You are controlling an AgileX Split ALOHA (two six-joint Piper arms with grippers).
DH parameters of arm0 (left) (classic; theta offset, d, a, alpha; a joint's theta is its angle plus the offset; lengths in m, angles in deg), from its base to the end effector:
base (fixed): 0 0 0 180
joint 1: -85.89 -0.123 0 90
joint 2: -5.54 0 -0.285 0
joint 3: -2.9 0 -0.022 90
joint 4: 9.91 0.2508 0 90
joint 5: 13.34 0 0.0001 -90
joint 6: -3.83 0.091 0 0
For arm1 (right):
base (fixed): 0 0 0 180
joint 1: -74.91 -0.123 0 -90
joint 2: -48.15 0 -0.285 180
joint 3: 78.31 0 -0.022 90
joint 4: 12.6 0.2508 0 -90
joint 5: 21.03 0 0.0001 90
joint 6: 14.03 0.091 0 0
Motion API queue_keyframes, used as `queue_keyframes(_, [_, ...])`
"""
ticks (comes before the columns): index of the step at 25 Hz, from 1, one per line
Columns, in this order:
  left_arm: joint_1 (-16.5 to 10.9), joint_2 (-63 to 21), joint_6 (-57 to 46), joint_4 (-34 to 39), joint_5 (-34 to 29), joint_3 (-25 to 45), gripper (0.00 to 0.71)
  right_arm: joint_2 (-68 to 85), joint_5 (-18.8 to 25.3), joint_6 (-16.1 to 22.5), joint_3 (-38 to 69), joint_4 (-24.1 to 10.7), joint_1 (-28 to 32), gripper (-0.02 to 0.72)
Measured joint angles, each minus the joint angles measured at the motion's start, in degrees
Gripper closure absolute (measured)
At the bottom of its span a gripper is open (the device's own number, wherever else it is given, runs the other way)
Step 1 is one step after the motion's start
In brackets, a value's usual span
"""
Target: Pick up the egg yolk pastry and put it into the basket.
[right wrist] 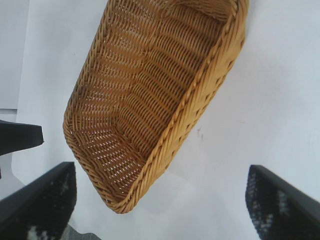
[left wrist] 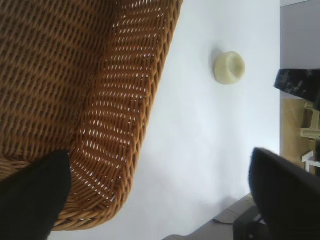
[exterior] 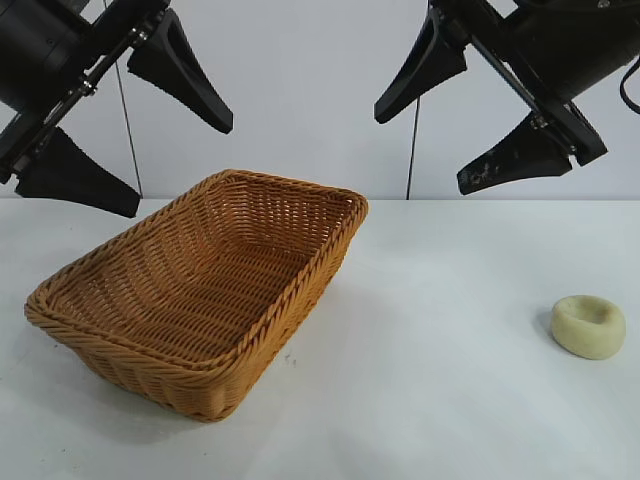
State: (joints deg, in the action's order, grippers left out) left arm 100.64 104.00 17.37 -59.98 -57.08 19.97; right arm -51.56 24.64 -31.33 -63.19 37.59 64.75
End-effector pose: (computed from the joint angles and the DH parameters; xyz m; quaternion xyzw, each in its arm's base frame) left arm 0.2967 -0.1281 0.2519 -0.0228 0.9249 -0.3445 0.1594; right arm 0.3111 0.1066 0.2540 0.0220 0.9242 0.3390 0.1748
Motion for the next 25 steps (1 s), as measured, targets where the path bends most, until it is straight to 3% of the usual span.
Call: queue_keyframes(25, [0.00, 0.00, 0.06, 0.00, 0.94, 0.00, 0.016, 0.00, 0.00, 0.00, 0.00, 0.00, 0.00, 0.048])
